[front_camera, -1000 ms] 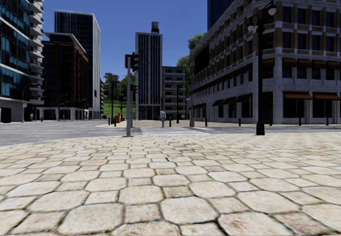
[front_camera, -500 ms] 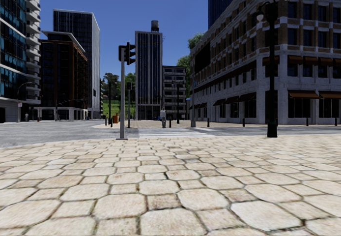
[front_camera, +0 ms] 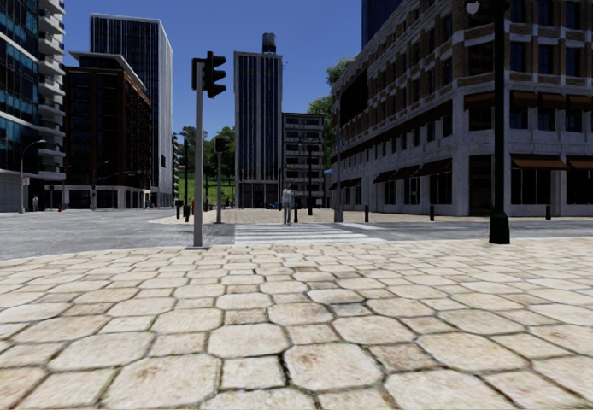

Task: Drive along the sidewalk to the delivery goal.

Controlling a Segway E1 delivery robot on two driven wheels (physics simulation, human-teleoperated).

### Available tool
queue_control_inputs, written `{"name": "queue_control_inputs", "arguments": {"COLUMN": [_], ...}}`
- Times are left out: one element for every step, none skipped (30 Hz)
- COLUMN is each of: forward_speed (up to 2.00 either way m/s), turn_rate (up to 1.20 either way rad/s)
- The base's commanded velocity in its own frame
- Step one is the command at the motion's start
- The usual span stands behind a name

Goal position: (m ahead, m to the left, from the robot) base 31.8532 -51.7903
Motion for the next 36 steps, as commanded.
{"name": "queue_control_inputs", "arguments": {"forward_speed": [2.00, 2.00, 2.00, 2.00, 2.00, 2.00, 2.00, 2.00, 2.00, 2.00, 2.00, 2.00, 2.00, 2.00, 2.00, 2.00, 2.00, 2.00, 2.00, 2.00, 2.00, 2.00, 2.00, 2.00, 2.00, 2.00, 2.00, 2.00, 2.00, 2.00, 2.00, 2.00, 2.00, 2.00, 2.00, 2.00], "turn_rate": [0.00, 0.00, 0.00, 0.00, 0.00, 0.00, 0.00, 0.00, 0.00, 0.00, 0.00, 0.00, 0.00, 0.00, 0.00, 0.00, 0.00, 0.02, 0.02, 0.08, 0.10, 0.11, 0.11, 0.11, 0.12, 0.13, 0.16, 0.16, 0.19, 0.27, 0.36, 0.40, 0.40, 0.41, 0.42, 0.42]}}
